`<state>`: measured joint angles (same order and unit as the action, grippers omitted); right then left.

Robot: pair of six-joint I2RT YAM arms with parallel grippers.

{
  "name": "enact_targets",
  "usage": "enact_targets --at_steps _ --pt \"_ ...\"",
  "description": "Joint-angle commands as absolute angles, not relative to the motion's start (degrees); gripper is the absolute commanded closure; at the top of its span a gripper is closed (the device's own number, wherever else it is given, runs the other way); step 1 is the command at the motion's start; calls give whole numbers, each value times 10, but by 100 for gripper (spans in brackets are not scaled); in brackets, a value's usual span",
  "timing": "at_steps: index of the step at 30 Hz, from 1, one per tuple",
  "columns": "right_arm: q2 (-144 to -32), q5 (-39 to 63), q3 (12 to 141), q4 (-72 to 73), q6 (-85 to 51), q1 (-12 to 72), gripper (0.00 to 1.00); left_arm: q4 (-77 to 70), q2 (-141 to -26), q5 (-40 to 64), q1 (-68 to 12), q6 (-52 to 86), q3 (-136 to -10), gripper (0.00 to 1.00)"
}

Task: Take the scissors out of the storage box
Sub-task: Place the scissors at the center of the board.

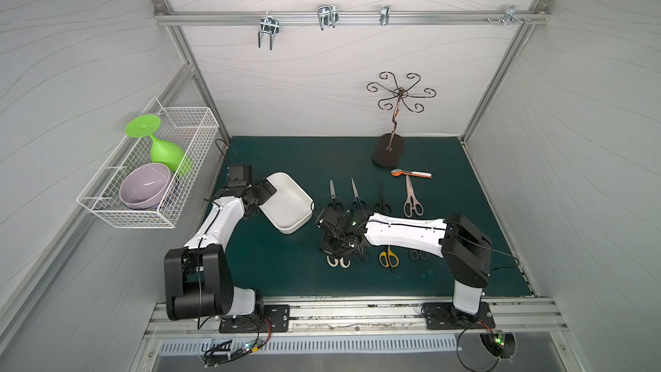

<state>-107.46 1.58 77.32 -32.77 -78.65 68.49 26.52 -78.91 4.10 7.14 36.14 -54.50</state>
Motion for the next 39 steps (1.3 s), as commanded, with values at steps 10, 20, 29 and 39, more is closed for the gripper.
enact_targets --at_steps 10,20,29,39 --pt "-1123 28 794 -343 -829 698 100 249 -746 52 73 352 -539 0" --pt "-1161 27 819 -347 -810 693 100 246 -738 56 74 352 -534 0" --pt "-1167 28 829 -340 -800 691 71 244 -737 57 74 352 -534 0" --pt "-1067 -68 830 -369 -733 691 67 221 -728 83 73 323 -533 0"
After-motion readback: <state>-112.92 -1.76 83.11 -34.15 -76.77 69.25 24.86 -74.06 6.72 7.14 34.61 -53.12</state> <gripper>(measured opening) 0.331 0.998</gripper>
